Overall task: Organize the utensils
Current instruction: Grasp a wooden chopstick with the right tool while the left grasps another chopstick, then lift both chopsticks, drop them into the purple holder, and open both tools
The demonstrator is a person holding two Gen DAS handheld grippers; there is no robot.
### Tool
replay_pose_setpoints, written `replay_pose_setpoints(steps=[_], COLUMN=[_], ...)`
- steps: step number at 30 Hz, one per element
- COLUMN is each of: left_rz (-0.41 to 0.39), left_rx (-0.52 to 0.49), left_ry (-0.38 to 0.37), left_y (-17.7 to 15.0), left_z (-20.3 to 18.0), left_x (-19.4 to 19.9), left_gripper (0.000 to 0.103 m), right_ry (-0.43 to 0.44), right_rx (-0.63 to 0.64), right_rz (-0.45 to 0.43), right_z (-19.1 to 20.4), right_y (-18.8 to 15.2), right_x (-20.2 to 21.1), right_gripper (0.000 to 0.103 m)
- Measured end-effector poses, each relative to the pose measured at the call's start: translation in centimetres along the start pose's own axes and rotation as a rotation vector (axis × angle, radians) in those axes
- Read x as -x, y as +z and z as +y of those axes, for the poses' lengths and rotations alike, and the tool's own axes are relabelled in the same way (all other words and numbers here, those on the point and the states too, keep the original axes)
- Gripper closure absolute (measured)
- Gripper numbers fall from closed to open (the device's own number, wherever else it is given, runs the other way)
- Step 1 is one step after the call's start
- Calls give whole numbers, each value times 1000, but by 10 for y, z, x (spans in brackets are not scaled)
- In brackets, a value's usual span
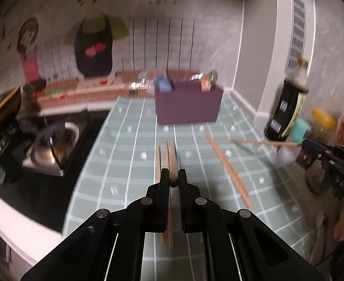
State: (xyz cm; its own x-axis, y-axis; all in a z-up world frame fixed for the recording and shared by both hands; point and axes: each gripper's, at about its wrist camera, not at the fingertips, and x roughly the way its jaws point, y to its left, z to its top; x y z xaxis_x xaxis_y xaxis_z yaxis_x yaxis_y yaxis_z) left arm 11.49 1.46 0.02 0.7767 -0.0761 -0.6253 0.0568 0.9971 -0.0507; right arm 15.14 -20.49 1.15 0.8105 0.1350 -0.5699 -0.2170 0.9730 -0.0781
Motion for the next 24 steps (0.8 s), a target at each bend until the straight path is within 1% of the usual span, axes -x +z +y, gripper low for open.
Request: replay_pose_setpoints(steps=[4,7,10,13,16,19,21,24], left_rz=[-66,-88,-131,-162,-145,-122,-110,-97], left_rx=[-31,-26,-56,-92,-108,-101,-97,-89], left_ry=[-22,-68,-93,-140,-193,-236,-248,-251], left_y=[41,72,106,144,191,240,268,296], left_z=[7,15,17,18,21,28,35,42], left_x=[8,10,19,33,43,48,47,41], left_gripper=[96,96,96,96,96,96,96,96], right_ry=[-17,-37,-26,-18,-31,-6,-12,-22], right_rx=[13,24,16,5,16,24,26,30], right_rz=[-61,-97,-112,-141,-206,-253,-278,-294], right_z=[0,3,3,3,5,6,7,9], right_y=[33,65,96,129,172,224,254,292], right_x=[6,5,3,10,25,38,42,37], right_gripper=[97,97,97,97,97,97,97,97])
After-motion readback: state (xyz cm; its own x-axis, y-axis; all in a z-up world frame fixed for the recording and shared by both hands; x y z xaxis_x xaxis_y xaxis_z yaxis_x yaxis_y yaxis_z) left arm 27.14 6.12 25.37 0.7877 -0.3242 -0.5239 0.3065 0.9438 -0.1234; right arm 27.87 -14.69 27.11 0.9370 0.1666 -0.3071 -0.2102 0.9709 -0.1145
